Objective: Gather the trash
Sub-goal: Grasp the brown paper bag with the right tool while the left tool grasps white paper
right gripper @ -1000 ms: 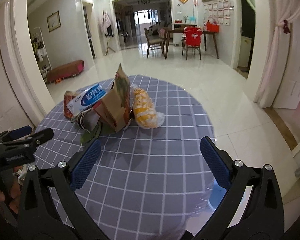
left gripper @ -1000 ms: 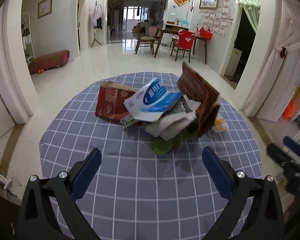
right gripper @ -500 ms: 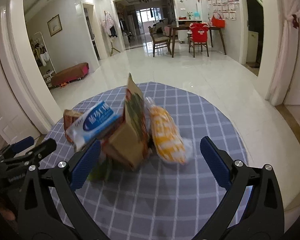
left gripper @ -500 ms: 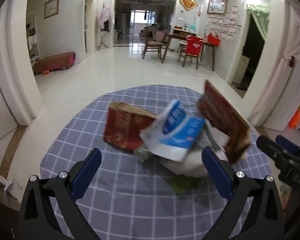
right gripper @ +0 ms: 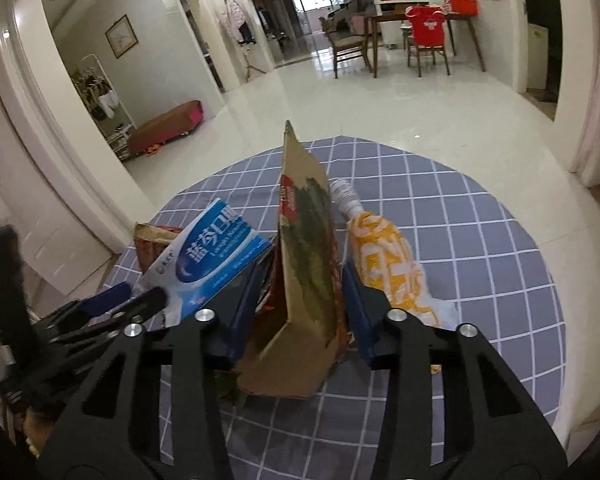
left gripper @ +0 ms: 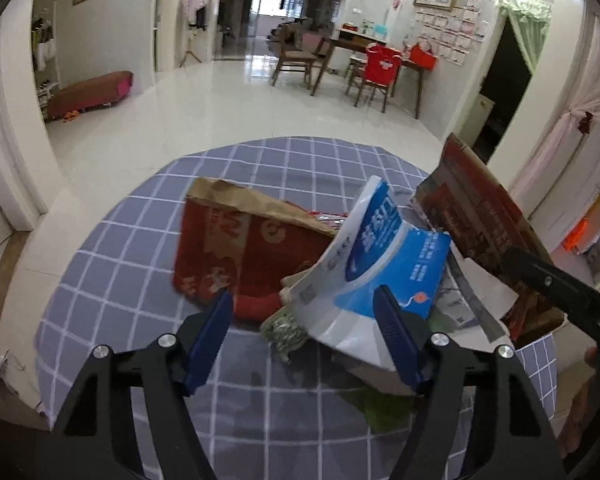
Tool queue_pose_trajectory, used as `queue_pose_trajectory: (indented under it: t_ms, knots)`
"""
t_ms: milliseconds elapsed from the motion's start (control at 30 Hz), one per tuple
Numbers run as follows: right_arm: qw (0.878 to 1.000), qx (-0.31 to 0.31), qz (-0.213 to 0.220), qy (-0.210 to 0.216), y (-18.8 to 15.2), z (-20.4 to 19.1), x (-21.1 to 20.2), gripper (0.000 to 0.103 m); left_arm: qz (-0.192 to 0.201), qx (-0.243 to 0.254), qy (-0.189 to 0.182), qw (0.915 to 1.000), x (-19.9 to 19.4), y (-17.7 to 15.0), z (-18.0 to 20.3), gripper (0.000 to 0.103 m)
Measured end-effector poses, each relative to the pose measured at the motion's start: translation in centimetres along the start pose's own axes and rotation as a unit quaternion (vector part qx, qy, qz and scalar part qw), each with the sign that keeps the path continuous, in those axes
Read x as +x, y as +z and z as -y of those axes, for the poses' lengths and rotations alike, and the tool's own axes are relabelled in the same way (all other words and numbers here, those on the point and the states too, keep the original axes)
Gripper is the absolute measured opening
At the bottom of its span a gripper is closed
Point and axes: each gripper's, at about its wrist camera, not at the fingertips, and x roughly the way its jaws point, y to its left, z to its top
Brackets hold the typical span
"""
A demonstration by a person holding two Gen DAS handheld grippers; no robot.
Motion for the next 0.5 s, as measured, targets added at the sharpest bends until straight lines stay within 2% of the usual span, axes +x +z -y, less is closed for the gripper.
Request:
queue_pose_trajectory:
  t_ms: [67,133,200,267,333,400,500]
  knots:
    - [1.0,0.004,-0.001,0.009,-0.1,0.1,0.1,0.037,-0.002,0.002,-0.015,0.9999,0.7,0.2,0.1,0.071]
    - [1.0,0.005,-0.004,0.017,-0.1,0.2,0.2,0.033,0.002,0.013,-0.012,0.9999,1.2,0.2,0.4,0.071]
    - [1.0,0.002,-0.002,0.018,-0.2,0.1,0.1,0.031,0.004,0.017,-0.01,0.9998,1.3,0.2,0.6,0.058]
    - [1.0,-0.001,-0.003,0.019,0.1,-0.2,0.4,0.029,0.005,0.012,-0.018,0.9998,1.1,0.1,0.7,0.028]
    - [1.0,-0.005,0.002,0.021,-0.1,-0.4,0.3,0.025,0.011,0.008,-0.02,0.9997,0.8,0.0,0.7,0.024]
    - [1.0,-0.005,0.007,0.024,0.1,-0.4,0.0,0.018,0.035,0.008,-0.017,0.9992,-0.5,-0.2,0.9,0.018]
    - [0.999,-0.007,0.025,0.029,0.2,-0.6,-1.2,0.013,0.063,0.008,-0.011,0.9979,-2.5,-0.7,1.5,0.011]
